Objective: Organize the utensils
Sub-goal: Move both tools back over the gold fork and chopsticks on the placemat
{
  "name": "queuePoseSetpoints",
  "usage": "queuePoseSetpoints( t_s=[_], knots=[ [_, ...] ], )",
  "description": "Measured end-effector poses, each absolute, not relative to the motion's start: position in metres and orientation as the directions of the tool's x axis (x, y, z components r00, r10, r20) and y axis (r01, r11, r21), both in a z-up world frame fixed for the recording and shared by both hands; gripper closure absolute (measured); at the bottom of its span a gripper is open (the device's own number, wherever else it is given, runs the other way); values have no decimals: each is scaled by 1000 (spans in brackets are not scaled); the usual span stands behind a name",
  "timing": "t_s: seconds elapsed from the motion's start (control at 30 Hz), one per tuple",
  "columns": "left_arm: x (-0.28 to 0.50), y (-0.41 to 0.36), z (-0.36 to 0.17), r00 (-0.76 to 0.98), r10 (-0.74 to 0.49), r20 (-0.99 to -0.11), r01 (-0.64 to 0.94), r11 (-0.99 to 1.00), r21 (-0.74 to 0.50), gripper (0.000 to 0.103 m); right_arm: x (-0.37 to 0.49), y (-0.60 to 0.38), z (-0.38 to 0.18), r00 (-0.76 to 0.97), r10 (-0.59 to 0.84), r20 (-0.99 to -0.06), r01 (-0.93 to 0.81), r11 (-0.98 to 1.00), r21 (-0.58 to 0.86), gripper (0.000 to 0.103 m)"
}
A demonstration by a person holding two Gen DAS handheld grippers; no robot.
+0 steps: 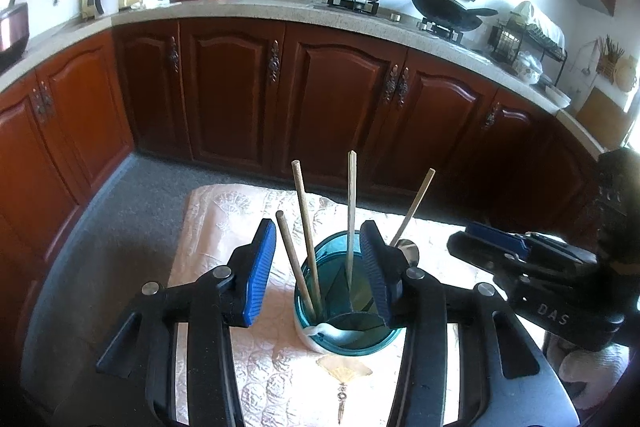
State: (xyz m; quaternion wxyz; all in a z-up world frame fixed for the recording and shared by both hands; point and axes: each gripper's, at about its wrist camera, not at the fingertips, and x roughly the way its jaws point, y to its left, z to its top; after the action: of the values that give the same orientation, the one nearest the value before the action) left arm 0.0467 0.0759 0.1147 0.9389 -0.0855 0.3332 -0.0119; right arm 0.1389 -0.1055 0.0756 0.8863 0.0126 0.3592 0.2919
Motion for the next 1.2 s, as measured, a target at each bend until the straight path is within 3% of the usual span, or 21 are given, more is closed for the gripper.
queuePoseSetpoints(
  t_s=[0.07, 0.13, 0.77, 1.2],
  knots=[
    [41, 73, 116, 784, -74, -616, -37, 986, -165, 50, 132, -108, 76, 578, 524, -626, -505, 832, 230, 71],
    [33, 69, 118, 794, -72, -603, -36, 986, -165, 49, 124, -113, 76, 587, 521, -620, -498, 836, 232, 70],
    [-9, 14, 121, 809, -113, -577, 58, 992, -112, 47, 61, -167, 72, 656, 430, -620, -402, 895, 195, 62],
    [-2, -45, 83, 731, -196, -653, 151, 981, -126, 47, 49, -240, 36, 655, 317, -686, -255, 947, 195, 61]
  ],
)
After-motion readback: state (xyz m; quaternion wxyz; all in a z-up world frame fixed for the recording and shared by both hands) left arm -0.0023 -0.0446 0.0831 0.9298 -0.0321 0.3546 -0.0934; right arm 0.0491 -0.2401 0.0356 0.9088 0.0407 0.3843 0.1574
